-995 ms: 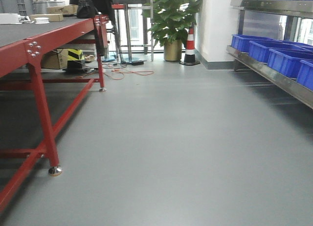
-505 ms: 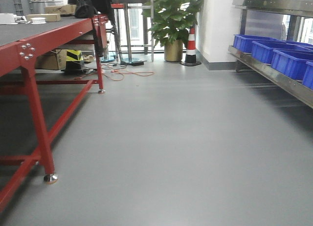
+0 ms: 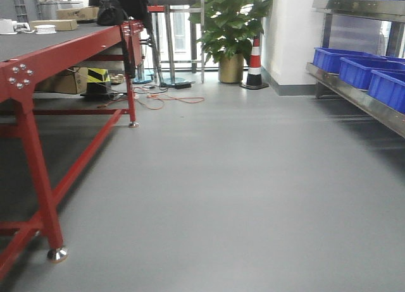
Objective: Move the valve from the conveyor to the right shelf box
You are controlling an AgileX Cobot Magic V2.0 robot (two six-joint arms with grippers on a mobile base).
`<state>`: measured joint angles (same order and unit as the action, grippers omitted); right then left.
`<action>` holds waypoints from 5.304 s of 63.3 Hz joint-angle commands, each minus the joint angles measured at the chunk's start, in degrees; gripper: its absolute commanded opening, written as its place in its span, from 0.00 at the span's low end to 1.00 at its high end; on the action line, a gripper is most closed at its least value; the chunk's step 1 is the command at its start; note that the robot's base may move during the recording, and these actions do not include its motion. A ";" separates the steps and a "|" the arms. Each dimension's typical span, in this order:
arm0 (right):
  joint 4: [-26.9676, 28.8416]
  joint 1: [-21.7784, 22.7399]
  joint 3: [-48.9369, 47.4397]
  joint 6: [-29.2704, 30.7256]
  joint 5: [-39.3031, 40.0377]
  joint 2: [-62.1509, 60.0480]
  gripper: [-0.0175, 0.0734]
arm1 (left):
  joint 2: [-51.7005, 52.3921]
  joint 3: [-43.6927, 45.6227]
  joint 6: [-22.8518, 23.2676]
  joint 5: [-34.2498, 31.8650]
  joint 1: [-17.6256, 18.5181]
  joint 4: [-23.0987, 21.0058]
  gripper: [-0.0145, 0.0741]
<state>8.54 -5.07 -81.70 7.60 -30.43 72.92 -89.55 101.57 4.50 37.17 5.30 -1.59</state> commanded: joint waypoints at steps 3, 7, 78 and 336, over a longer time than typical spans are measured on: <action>-0.21 -0.01 -0.85 0.45 4.71 -0.88 0.01 | 0.65 0.91 -0.03 -3.01 -0.02 -0.27 0.04; -0.21 -0.01 -0.85 0.45 4.71 -0.88 0.01 | 0.65 0.91 -0.03 -3.01 -0.02 -0.27 0.04; -0.21 -0.01 -0.85 0.45 4.71 -0.88 0.01 | 0.65 0.91 -0.03 -2.77 -0.02 -0.27 0.04; -0.21 -0.01 -0.85 0.45 4.79 -0.88 0.01 | 0.65 0.91 -0.03 -2.98 -0.02 -0.27 0.04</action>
<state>8.54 -5.17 -81.70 7.71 -30.43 72.92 -89.66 101.57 4.50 37.39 5.30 -1.59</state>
